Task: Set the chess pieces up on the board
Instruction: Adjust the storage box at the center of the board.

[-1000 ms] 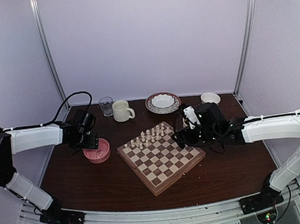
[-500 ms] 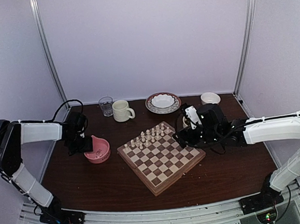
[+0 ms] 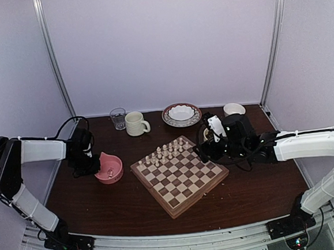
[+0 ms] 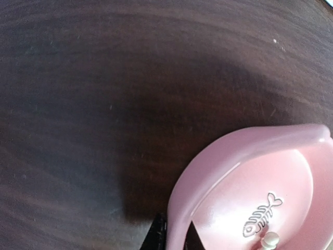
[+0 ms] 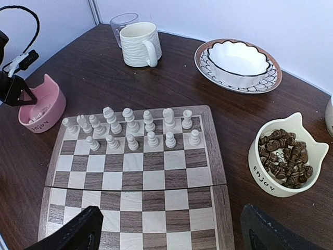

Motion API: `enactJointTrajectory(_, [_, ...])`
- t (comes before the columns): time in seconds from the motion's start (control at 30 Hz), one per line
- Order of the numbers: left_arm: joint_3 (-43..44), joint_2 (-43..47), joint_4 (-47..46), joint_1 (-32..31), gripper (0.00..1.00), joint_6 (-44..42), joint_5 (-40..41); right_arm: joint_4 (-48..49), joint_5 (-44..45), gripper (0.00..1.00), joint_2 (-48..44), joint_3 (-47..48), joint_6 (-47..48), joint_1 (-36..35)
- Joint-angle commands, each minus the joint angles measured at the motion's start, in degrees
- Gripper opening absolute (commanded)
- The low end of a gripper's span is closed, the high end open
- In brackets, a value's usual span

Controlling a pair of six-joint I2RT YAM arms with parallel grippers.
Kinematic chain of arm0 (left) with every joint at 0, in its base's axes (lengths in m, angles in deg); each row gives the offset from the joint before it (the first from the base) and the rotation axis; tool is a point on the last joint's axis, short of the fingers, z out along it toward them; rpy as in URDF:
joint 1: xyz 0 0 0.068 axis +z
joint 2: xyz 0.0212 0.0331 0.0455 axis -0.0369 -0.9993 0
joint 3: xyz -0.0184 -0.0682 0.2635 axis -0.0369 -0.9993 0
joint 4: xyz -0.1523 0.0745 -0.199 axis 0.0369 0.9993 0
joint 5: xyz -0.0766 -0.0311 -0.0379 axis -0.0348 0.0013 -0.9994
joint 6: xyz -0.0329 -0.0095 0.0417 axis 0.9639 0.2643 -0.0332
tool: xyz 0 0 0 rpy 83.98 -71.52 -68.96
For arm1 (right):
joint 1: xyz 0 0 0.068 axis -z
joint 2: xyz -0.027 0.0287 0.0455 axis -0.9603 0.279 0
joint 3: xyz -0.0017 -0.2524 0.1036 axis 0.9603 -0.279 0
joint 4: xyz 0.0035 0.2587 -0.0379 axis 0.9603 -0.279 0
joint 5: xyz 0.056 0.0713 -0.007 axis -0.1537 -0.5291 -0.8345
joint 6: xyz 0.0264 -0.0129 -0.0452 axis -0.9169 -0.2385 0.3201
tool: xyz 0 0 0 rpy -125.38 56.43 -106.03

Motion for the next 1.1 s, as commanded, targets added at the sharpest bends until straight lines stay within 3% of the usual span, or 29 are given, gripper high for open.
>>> enactJointTrajectory(0.0, [-3.1, 7.6, -6.1, 0.4, 0.00, 2.3, -2.7, 0.9, 0.4, 0.96, 0.6, -0.3, 0.5, 0.3])
enactJointTrajectory(0.37, [-19.8, 32.2, -23.2, 0.3, 0.00, 0.9, 0.4, 1.5, 0.3, 0.95, 0.7, -0.4, 0.7, 0.2])
enactJointTrajectory(0.5, [-23.6, 36.4, -28.8, 0.3, 0.00, 1.1, 1.6, 1.6, 0.1, 0.95, 0.5, -0.5, 0.8, 0.2])
enactJointTrajectory(0.67, [-17.5, 30.7, -16.0, 0.3, 0.00, 1.7, 5.6, 1.5, 0.1, 0.95, 0.6, -0.5, 0.8, 0.2])
enactJointTrajectory(0.77, [-11.1, 22.5, -8.6, 0.3, 0.00, 1.5, 2.4, 1.3, 0.0, 0.95, 0.8, -0.3, 0.8, 0.2])
enactJointTrajectory(0.9, [-6.2, 14.5, -5.2, 0.3, 0.00, 0.6, -0.8, 1.1, 0.1, 0.95, 0.7, -0.3, 0.8, 0.2])
enactJointTrajectory(1.07, [-4.4, 11.2, -3.5, 0.3, 0.04, -0.3, -0.4, 1.0, -0.1, 0.95, 0.5, -0.3, 0.9, 0.2])
